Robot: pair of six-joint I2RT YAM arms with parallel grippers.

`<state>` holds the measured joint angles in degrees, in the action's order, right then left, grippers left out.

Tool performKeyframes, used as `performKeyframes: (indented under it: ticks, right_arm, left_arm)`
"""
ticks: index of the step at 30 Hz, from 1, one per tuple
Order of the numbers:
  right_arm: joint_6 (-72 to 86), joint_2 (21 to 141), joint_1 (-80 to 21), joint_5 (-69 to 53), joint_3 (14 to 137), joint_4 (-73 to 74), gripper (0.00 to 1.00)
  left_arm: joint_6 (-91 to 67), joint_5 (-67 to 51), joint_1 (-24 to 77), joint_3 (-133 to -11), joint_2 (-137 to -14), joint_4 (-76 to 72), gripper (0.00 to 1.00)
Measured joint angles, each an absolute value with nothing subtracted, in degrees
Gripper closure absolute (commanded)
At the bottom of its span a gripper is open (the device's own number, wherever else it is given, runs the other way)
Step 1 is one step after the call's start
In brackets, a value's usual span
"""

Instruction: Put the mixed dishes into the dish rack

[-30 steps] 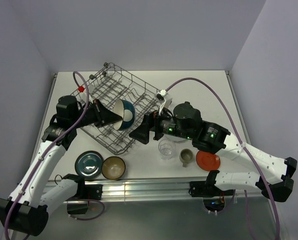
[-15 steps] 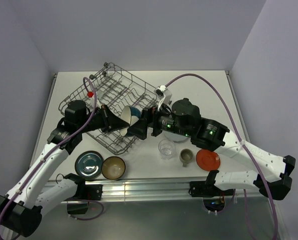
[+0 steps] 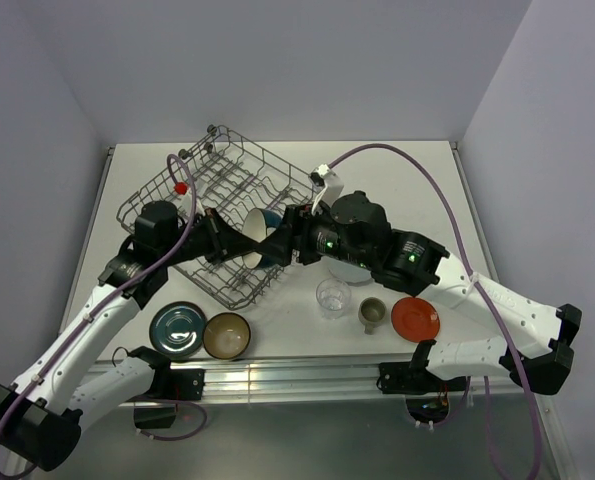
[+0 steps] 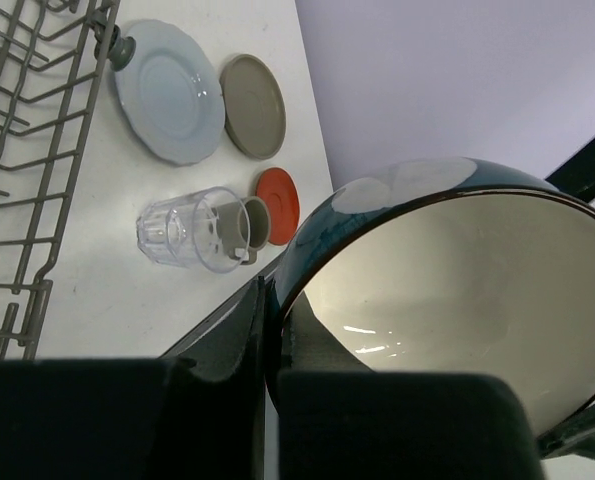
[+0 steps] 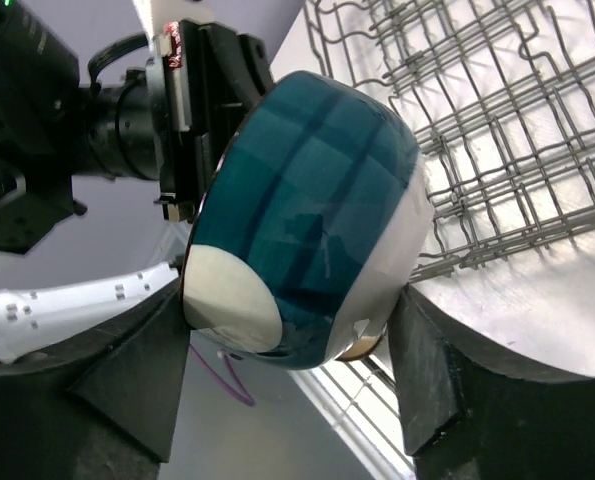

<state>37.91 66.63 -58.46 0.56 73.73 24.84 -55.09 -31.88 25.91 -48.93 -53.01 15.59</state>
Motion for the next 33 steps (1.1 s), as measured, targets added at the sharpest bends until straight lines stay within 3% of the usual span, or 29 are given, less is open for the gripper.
performKeyframes:
  ticks: [1,2,4,5,9,10,15,16,19,26,33]
  right_arm:
    - [38.44,66.67,-58.43,1.02,73.89,25.12,0.46]
    - [39.24,66.72,-58.35,1.54,74.02,25.36,0.67]
    - [39.03,67.02,-58.28,2.04,74.46,25.45,0.92]
    - [39.07,67.31,-58.22,2.26,74.78,25.78,1.00]
    - [39.13,69.30,-57.28,2.57,76.53,27.29,1.00]
    - [39.18,69.80,-56.90,2.55,76.79,27.59,1.00]
    - [39.16,73.19,-55.81,3.29,77.69,26.98,1.00]
    - [39.13,74.00,-55.57,3.29,77.69,26.33,1.00]
    - [39.13,76.27,-54.43,2.52,77.67,25.96,1.00]
    - [39.16,79.44,-50.06,0.36,77.69,23.44,1.00]
    - [37.15,87.79,-47.55,-0.21,83.07,25.08,1.00]
  left_arm:
    - [-55.13,-31.55,25.98,-48.93,-53.10,15.40,1.00]
    - [-55.13,-31.16,26.00,-48.93,-53.19,14.98,1.00]
    - [-55.13,-30.74,26.02,-48.93,-53.58,14.09,1.00]
    - [-55.16,-30.72,26.02,-48.93,-53.93,13.78,1.00]
    - [-55.16,-30.02,25.91,-48.93,-55.66,12.80,0.98]
    - [-55.16,-29.89,25.82,-48.93,-56.21,12.58,0.85]
    - [-53.98,-28.58,26.15,-48.97,-59.68,12.27,0.52]
    - [-53.74,-28.53,26.28,-49.01,-60.40,12.16,0.39]
    - [-52.95,-28.64,25.93,-49.23,-62.35,12.01,0.23]
    - [-52.53,-30.85,19.29,-49.17,-63.79,10.81,0.03]
    - [-50.59,-28.36,11.55,-48.95,-63.77,13.63,0.01]
